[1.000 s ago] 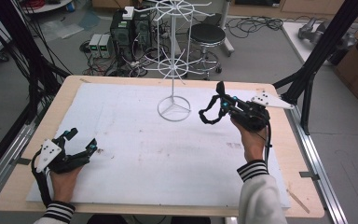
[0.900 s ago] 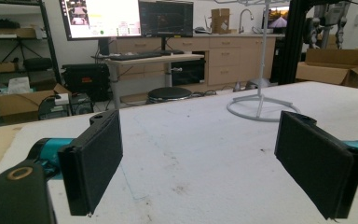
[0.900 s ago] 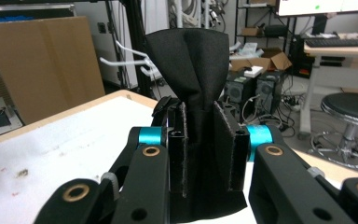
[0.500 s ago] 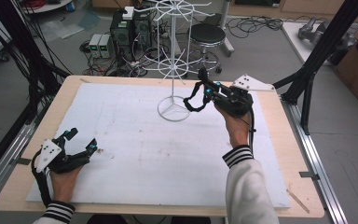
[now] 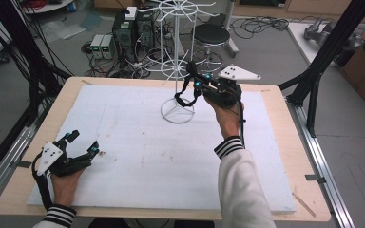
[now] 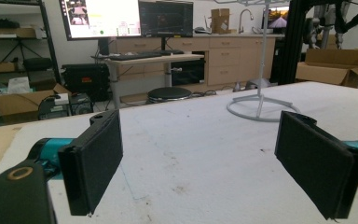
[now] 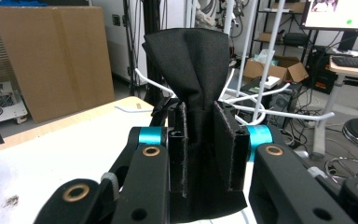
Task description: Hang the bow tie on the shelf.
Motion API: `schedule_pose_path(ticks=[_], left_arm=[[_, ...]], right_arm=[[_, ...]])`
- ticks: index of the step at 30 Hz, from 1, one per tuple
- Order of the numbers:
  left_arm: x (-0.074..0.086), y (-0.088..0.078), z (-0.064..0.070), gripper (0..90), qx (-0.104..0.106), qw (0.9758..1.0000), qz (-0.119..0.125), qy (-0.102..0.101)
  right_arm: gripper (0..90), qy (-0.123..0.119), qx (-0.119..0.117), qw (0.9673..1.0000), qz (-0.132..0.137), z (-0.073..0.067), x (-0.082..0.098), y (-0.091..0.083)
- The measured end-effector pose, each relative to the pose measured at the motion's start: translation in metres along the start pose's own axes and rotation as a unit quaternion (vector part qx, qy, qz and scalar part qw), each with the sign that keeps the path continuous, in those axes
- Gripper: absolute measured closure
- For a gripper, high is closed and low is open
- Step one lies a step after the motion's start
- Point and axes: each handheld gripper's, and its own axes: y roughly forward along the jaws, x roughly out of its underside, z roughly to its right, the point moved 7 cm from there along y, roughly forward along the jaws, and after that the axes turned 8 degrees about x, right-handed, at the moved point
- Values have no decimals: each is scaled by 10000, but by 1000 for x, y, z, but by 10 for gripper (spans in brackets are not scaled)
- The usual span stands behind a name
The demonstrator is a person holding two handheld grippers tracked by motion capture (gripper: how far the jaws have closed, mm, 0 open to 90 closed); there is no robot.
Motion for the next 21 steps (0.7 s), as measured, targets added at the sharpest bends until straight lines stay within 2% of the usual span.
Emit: schedule_pose_path(ticks=[17, 19, 21], left_arm=[[0, 0, 0, 156, -4, 10000, -12, -15], [0, 1, 0, 156, -4, 10000, -10, -17], [0, 0, -1, 156, -7, 10000, -21, -13]], right_arm=[[761, -19, 211, 9997, -80, 18, 0, 28], [761, 27, 194, 9997, -153, 20, 0, 31], [761, 1, 215, 9997, -110, 21, -1, 35]])
